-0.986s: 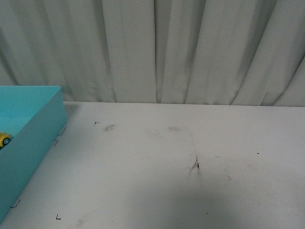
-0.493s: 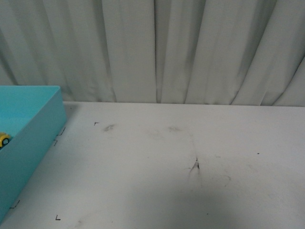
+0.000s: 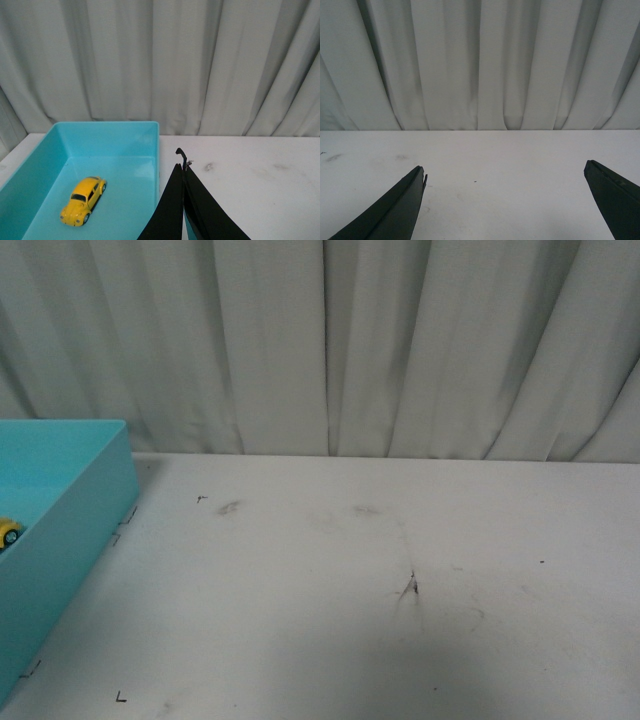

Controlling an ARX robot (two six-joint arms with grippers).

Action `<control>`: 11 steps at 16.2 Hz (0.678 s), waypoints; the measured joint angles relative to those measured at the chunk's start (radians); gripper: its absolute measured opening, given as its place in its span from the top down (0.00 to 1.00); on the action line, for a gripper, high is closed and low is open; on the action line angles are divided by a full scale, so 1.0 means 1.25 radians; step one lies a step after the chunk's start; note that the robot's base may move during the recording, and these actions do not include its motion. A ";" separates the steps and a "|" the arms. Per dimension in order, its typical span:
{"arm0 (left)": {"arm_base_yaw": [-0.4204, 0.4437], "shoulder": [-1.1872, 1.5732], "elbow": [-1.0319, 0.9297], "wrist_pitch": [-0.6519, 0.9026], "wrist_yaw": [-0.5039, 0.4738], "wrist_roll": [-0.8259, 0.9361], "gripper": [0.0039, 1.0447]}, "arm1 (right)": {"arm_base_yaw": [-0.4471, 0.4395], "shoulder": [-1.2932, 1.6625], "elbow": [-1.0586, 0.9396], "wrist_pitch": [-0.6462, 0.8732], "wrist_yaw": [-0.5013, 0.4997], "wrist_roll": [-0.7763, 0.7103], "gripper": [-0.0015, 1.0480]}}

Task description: Wind up and store yellow beetle toy

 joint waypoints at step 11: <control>0.000 -0.156 -0.067 -0.084 0.000 0.000 0.99 | 0.000 0.000 0.000 0.000 0.000 0.000 0.06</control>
